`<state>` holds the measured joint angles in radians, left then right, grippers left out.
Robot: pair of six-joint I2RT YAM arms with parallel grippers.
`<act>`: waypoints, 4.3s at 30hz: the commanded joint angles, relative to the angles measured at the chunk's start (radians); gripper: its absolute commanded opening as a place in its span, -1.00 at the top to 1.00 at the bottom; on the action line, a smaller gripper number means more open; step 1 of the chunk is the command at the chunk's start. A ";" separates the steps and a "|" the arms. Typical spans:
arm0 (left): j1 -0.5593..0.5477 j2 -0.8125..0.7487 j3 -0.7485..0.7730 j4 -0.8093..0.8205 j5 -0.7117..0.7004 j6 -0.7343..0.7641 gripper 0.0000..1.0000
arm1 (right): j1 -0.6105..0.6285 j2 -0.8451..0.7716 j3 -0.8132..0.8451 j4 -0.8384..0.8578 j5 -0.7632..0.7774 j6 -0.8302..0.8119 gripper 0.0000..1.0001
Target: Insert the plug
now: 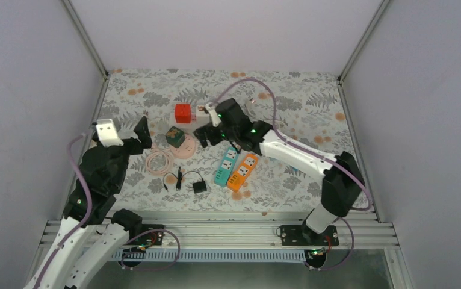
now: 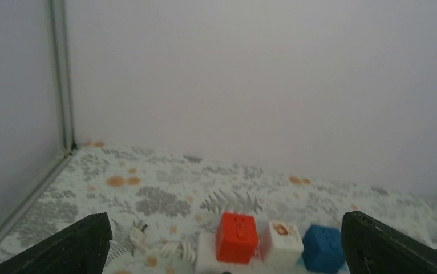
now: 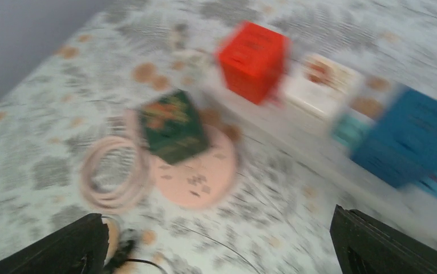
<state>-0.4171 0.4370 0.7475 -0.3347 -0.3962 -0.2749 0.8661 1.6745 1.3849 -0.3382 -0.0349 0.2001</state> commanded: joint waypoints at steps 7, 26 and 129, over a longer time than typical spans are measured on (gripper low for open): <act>0.002 0.042 -0.042 0.002 0.178 -0.058 -1.00 | -0.166 -0.316 -0.460 0.033 0.450 0.285 -1.00; 0.002 0.059 -0.045 -0.021 0.208 -0.082 -1.00 | -0.467 -0.124 -0.435 0.061 0.216 0.296 -0.28; -0.084 0.933 0.009 1.327 1.252 -0.771 -0.38 | -0.394 -0.270 -0.348 0.912 -1.034 0.621 -0.10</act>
<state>-0.5007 1.3739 0.7147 0.9565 0.8494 -1.0542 0.4641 1.4139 0.9974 0.5438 -1.0382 0.8246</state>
